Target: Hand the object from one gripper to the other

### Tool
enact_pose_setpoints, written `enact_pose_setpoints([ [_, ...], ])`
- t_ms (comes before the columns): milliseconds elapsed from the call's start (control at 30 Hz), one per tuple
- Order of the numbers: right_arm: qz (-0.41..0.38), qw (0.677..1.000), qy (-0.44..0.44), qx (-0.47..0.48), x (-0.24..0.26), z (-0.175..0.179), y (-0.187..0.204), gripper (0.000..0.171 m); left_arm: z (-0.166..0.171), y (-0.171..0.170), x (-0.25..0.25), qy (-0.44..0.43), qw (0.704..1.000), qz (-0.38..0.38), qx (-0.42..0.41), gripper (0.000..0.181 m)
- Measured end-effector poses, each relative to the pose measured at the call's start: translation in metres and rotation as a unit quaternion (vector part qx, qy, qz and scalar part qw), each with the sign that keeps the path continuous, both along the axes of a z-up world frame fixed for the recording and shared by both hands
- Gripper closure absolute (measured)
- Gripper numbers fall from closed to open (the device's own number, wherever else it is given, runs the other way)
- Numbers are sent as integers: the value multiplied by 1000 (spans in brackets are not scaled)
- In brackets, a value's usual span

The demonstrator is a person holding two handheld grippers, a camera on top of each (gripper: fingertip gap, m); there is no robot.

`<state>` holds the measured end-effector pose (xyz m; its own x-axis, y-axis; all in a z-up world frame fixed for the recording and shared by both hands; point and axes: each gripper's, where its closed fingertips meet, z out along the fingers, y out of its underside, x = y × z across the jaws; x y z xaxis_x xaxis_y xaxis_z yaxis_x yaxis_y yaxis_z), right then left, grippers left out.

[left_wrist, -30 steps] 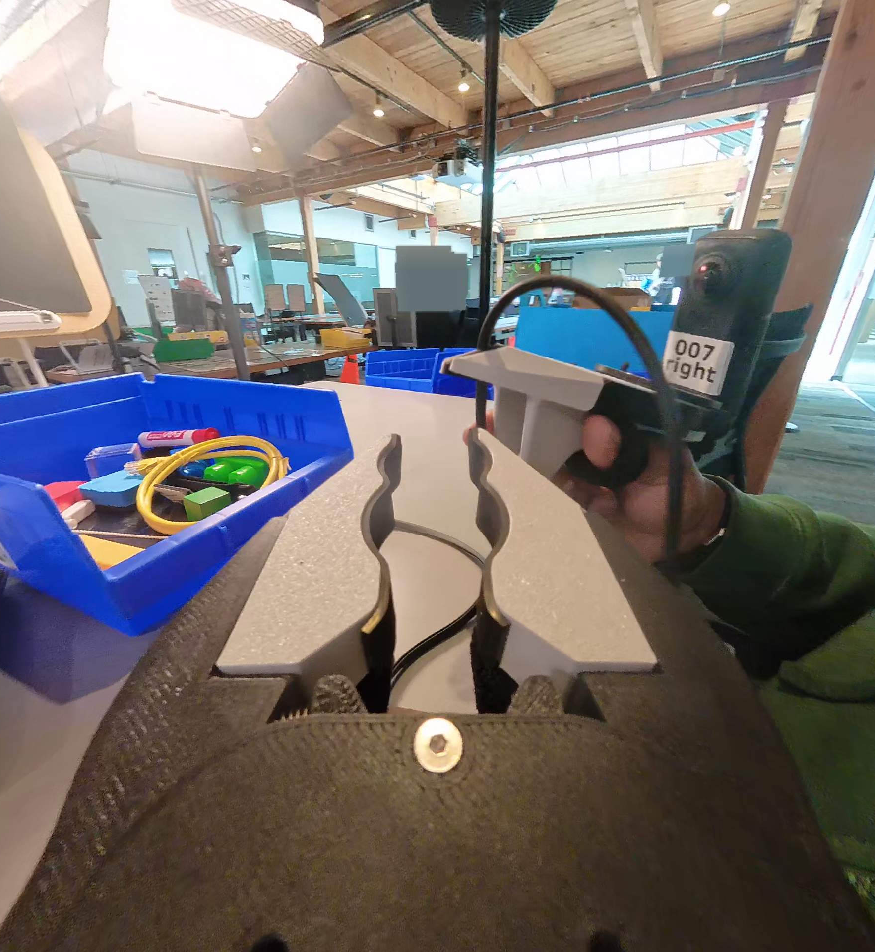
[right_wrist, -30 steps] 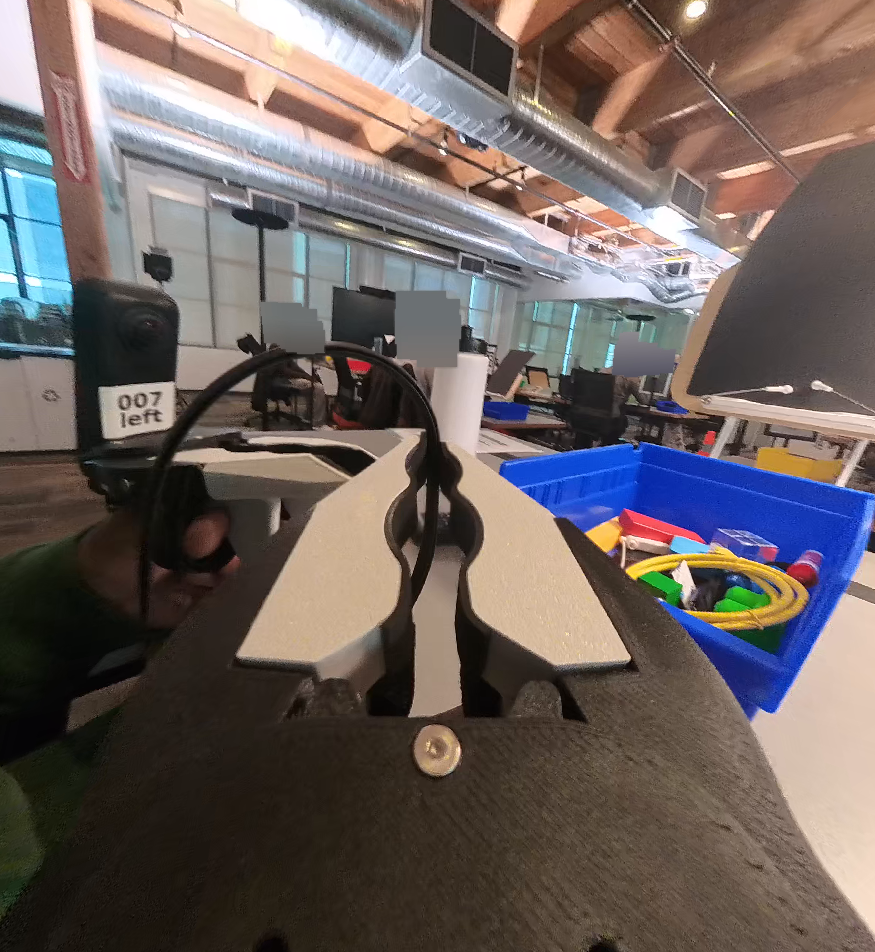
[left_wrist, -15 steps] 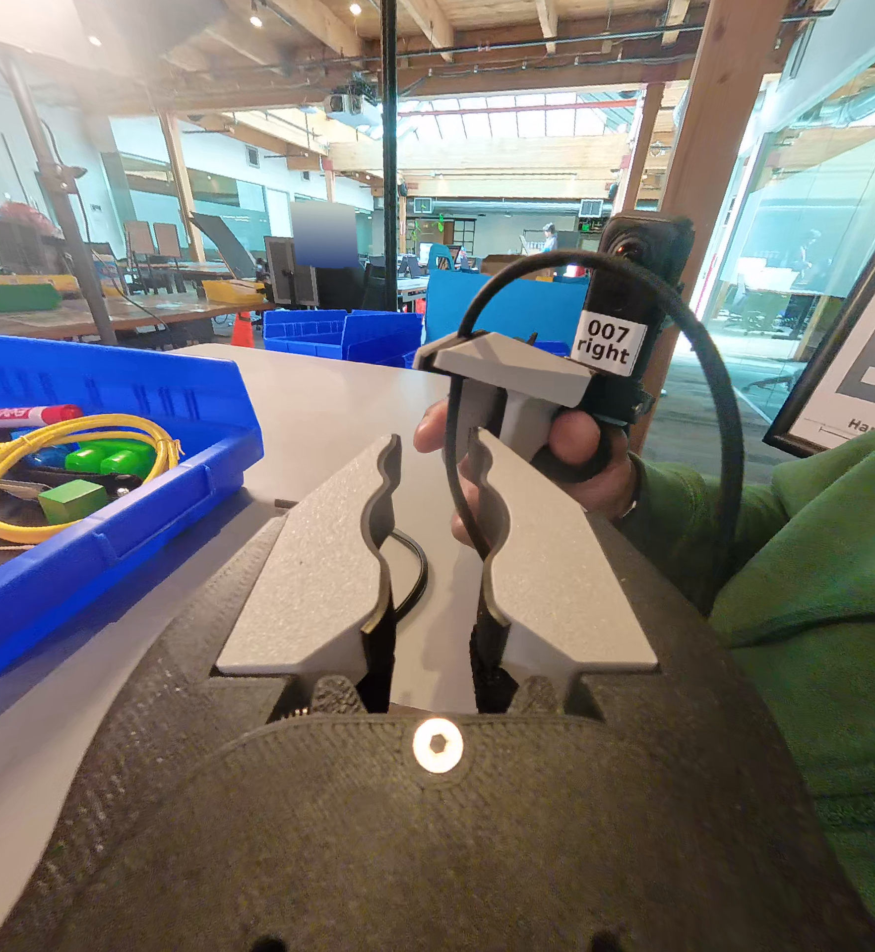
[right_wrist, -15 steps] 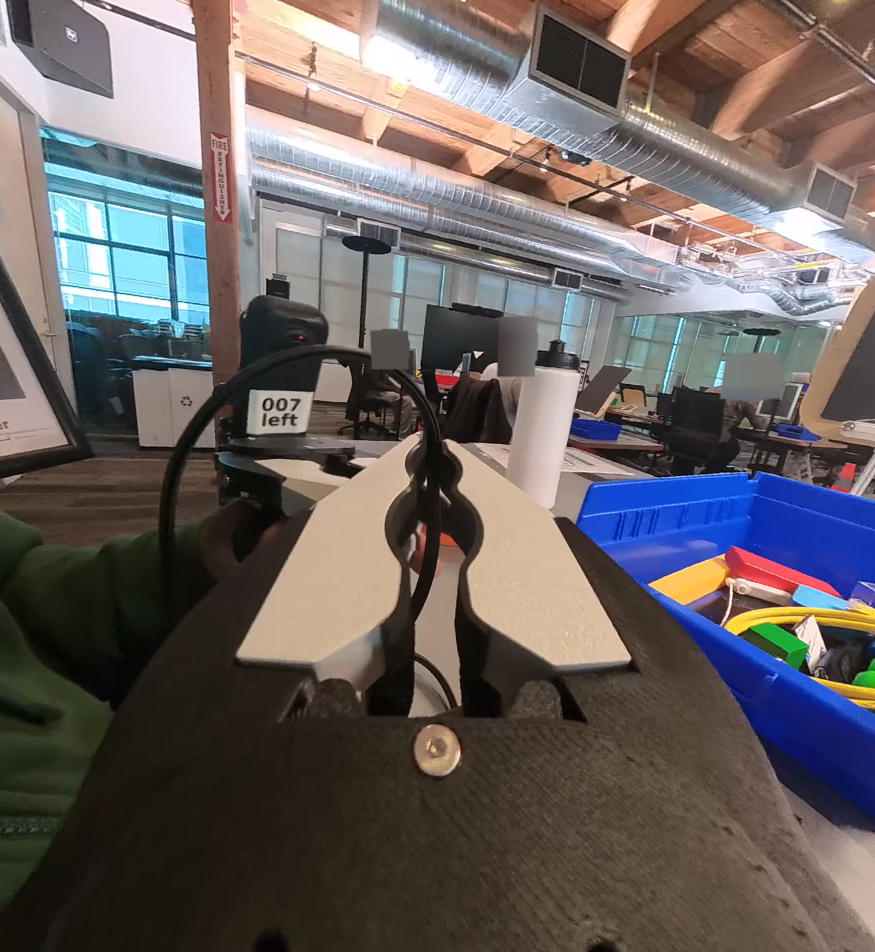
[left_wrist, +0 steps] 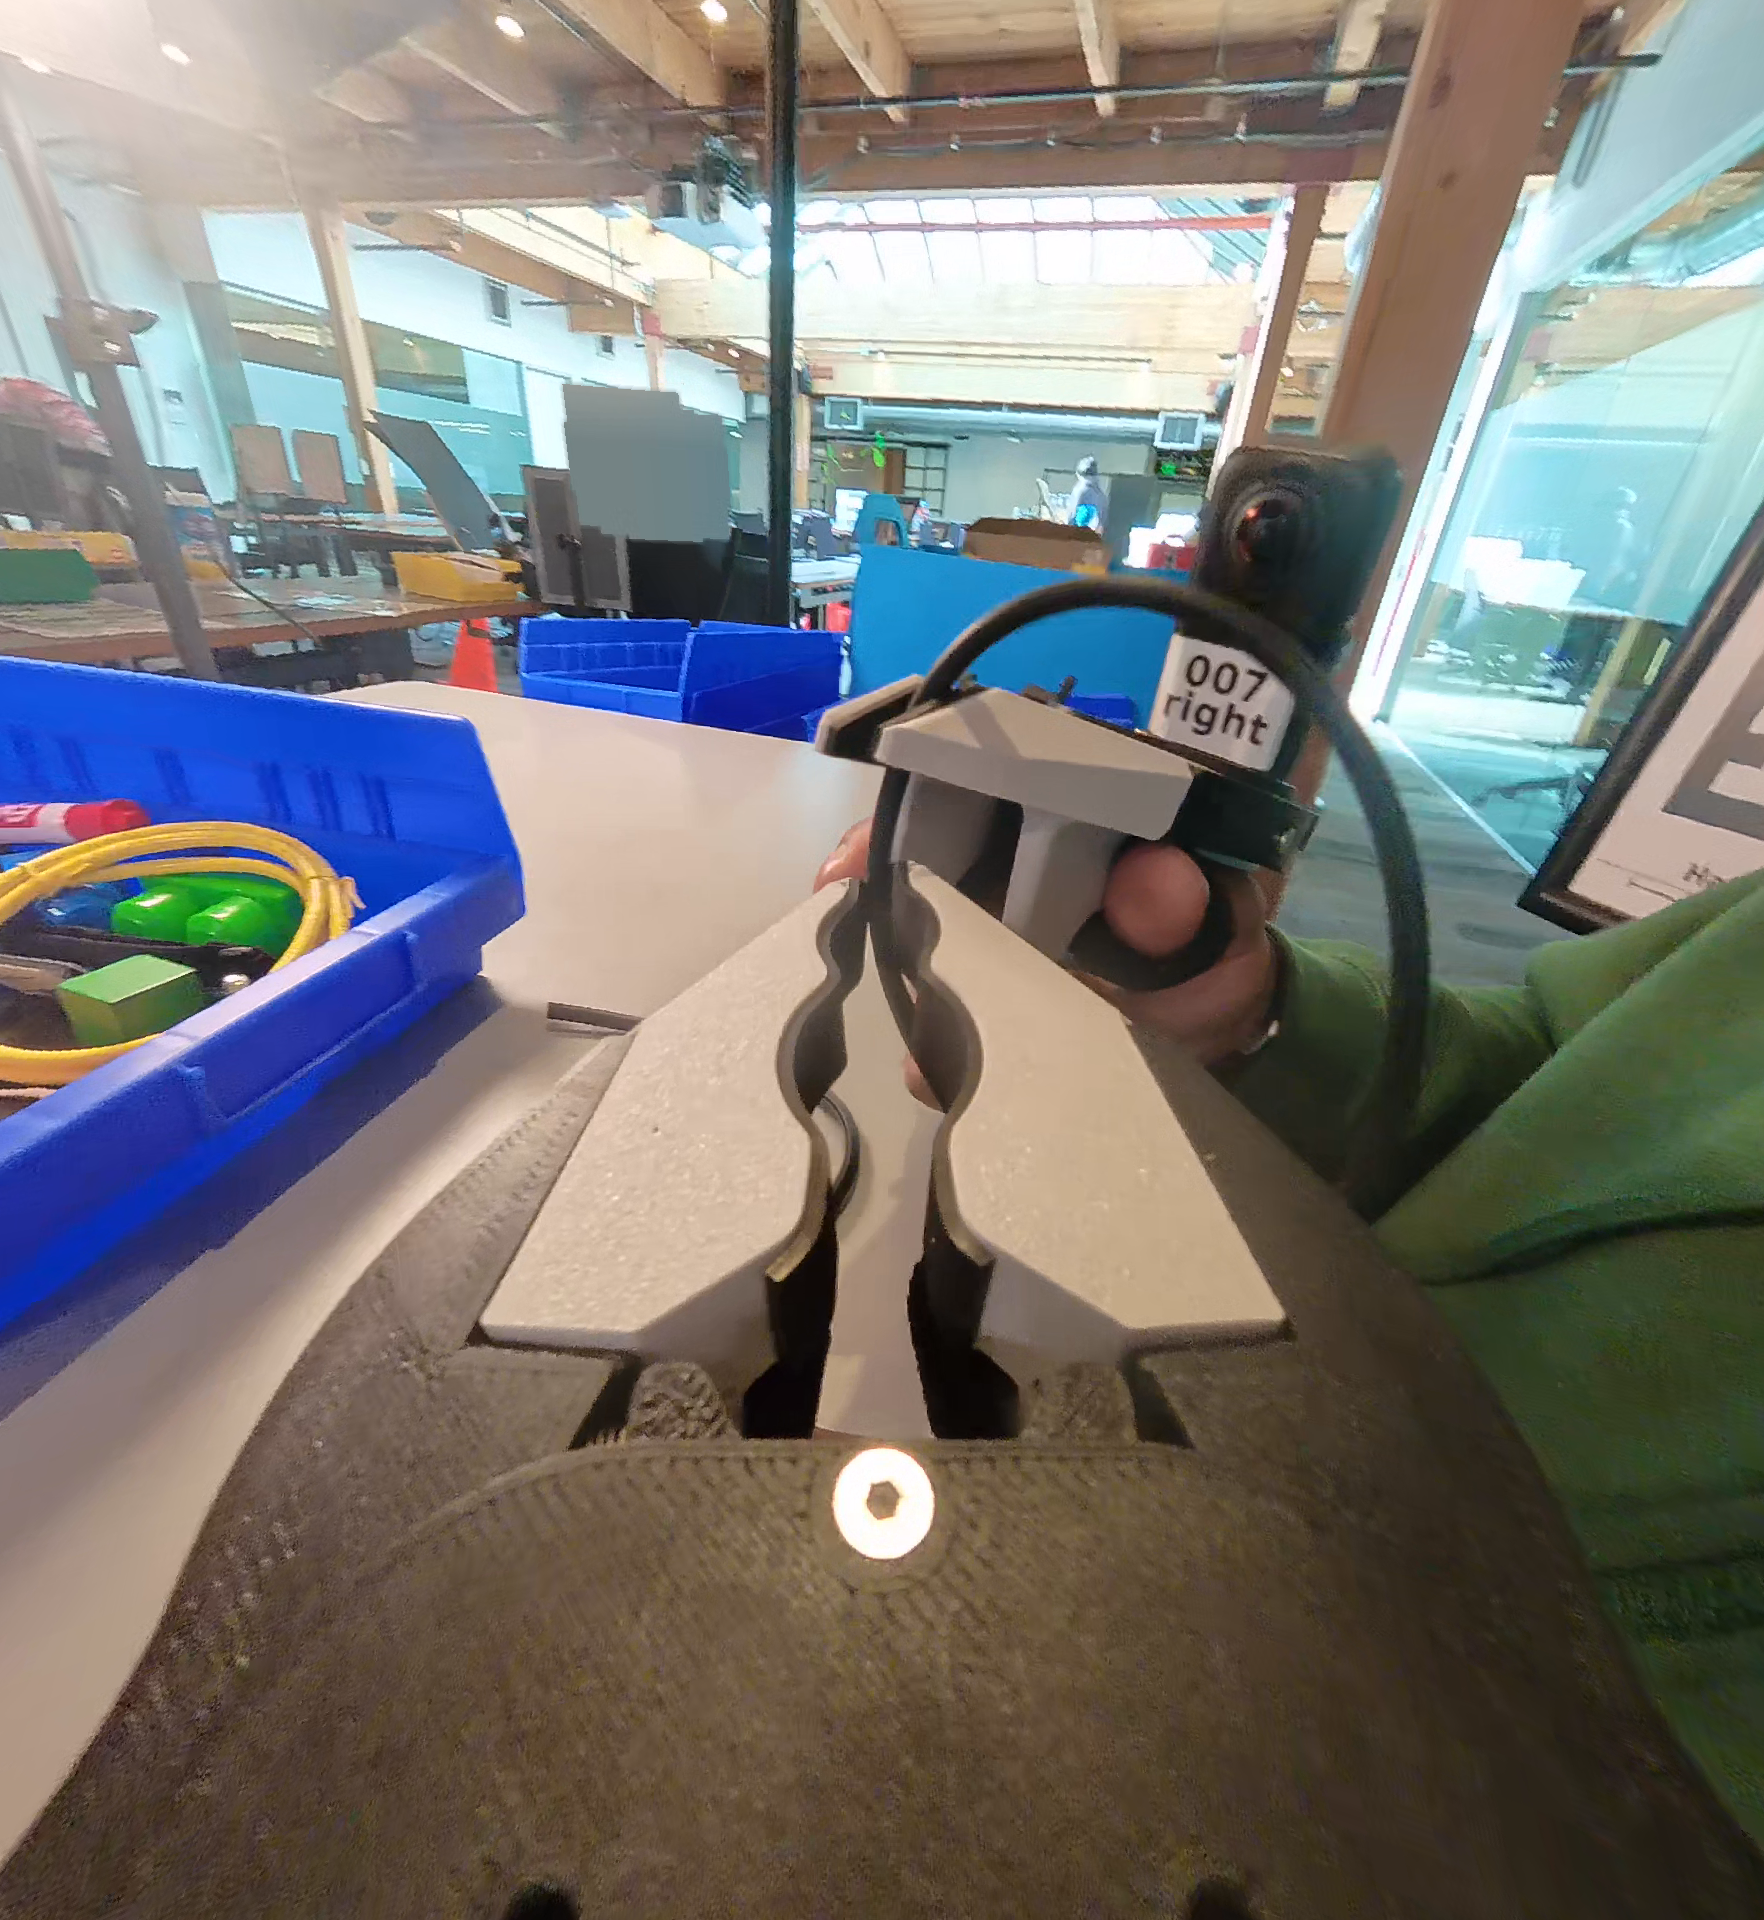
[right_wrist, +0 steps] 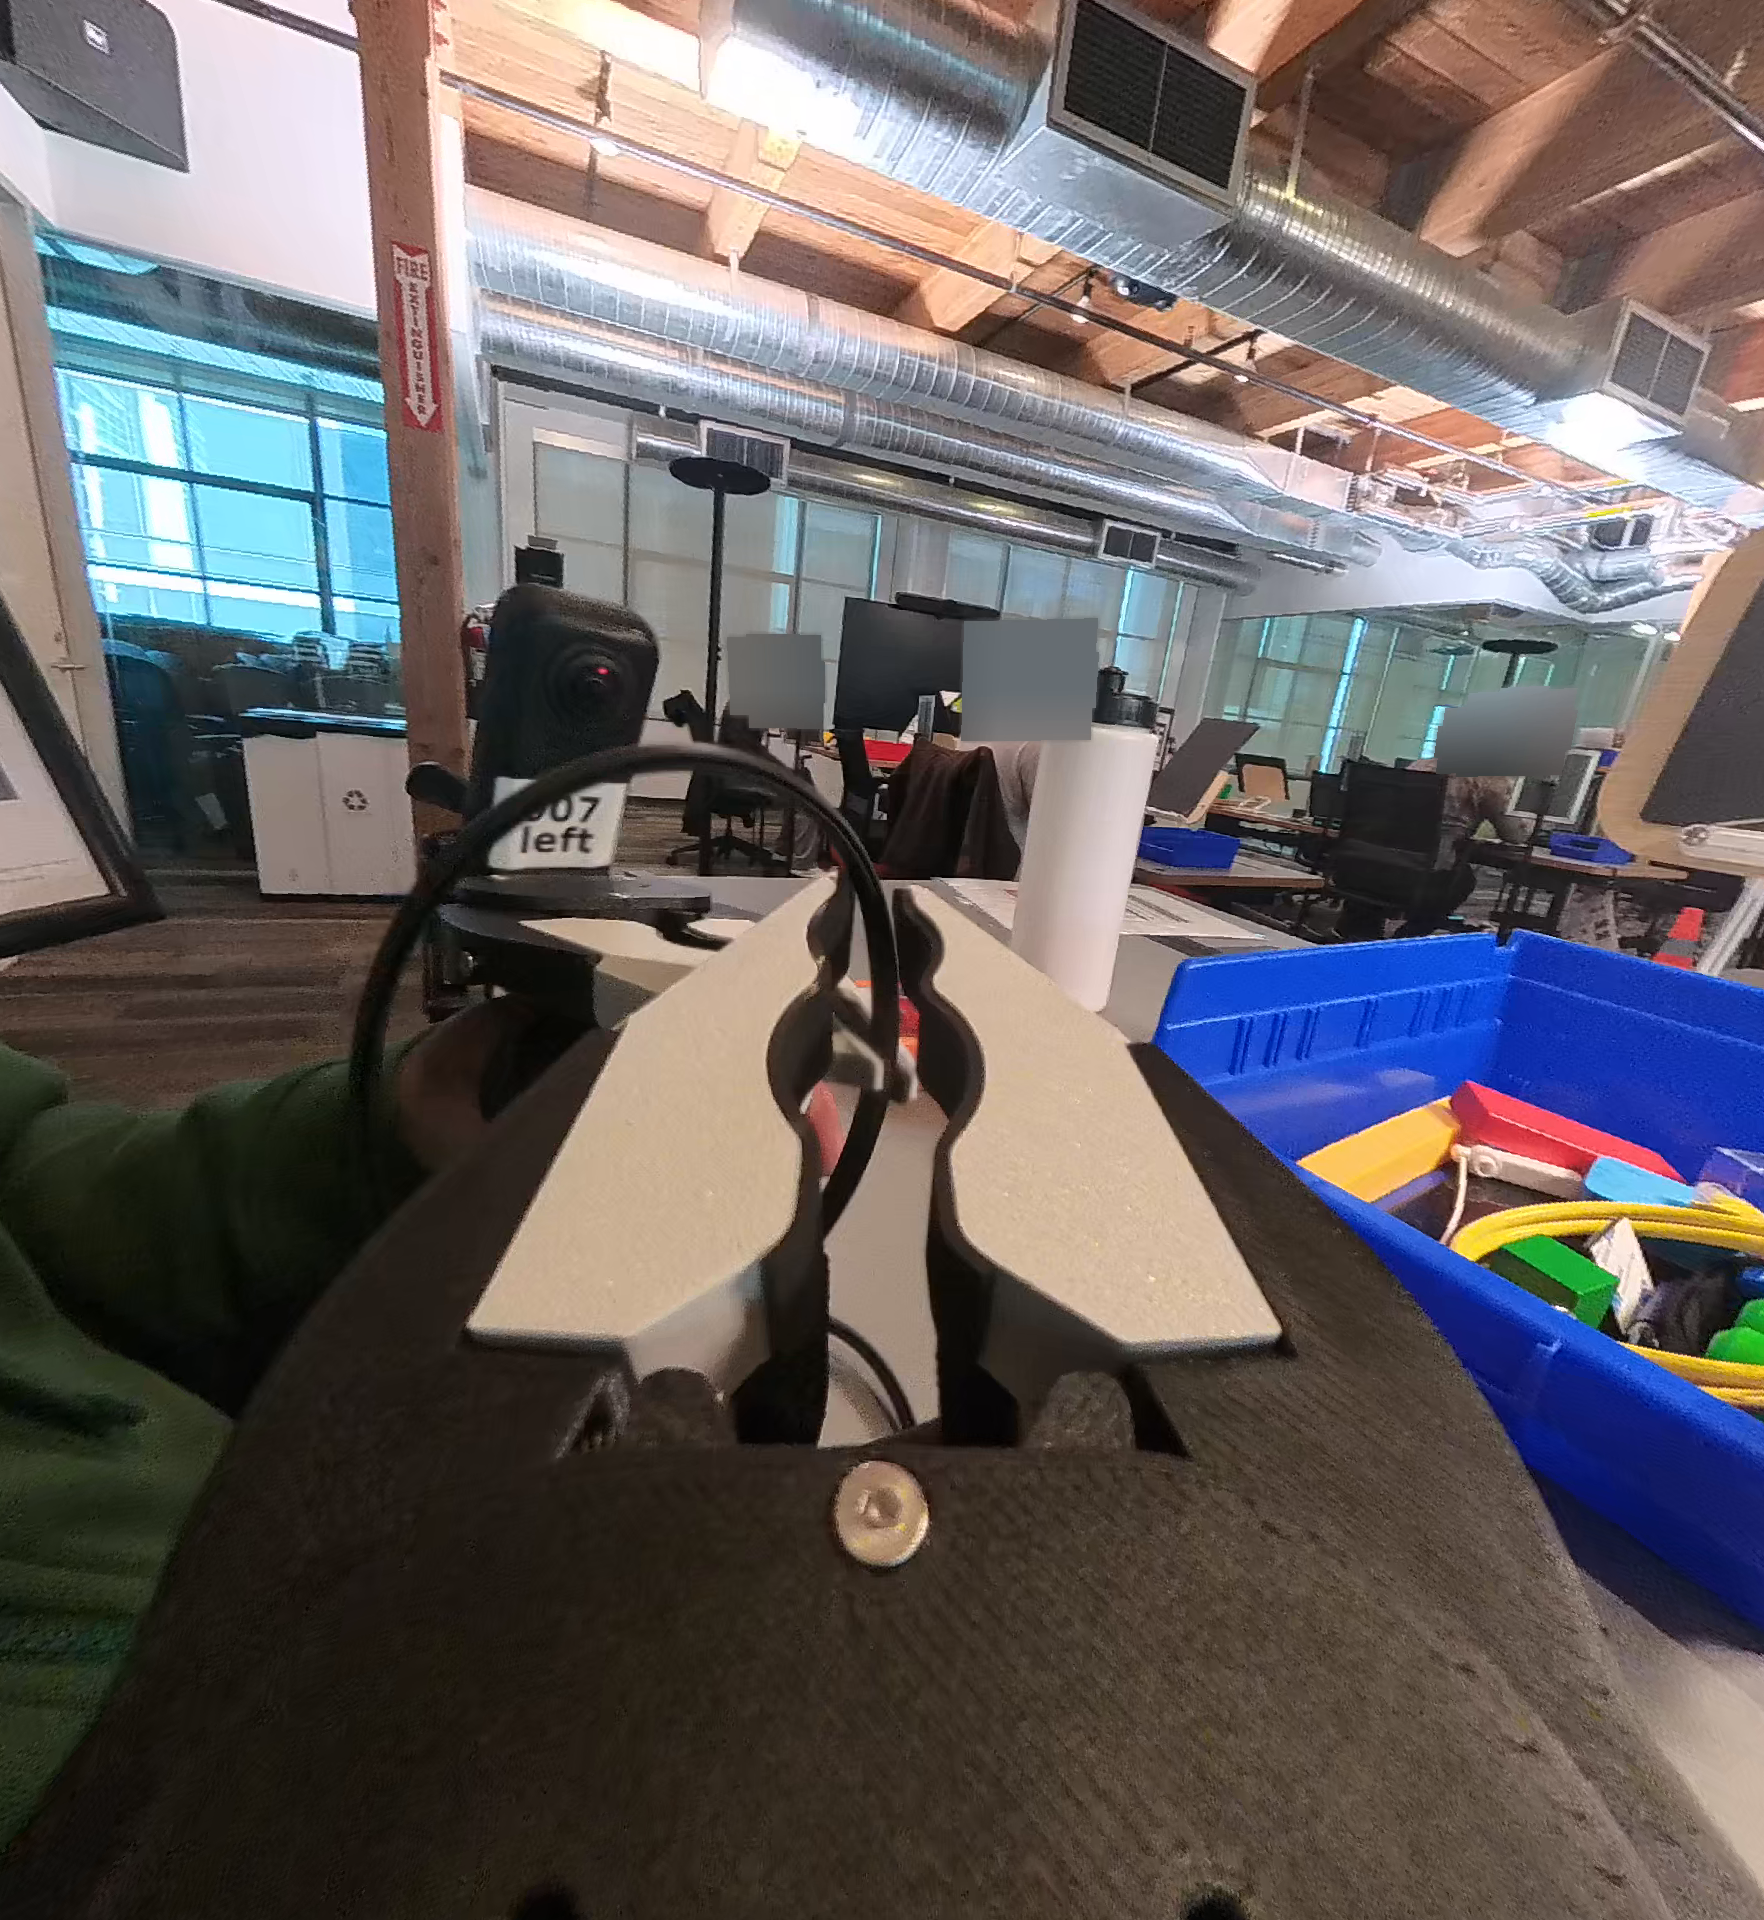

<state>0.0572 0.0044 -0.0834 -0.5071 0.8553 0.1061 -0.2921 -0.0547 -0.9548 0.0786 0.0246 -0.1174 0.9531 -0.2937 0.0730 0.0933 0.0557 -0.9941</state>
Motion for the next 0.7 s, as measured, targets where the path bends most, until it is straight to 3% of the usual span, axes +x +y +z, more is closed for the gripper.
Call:
enact_pose_setpoints([
  [200,-74,996,-17,48,-15,-11,9,150,12,-8,-30,-53,996,61,42,177],
  [467,-145,987,-33,55,-22,-17,9,153,20,-18,-51,-72,987,123,79,177],
  [633,-307,943,10,131,-25,-18,12,154,19,-16,-57,-51,981,168,80,177],
  [700,-320,936,13,144,-26,-19,11,156,19,-13,-59,-47,979,183,79,177],
])
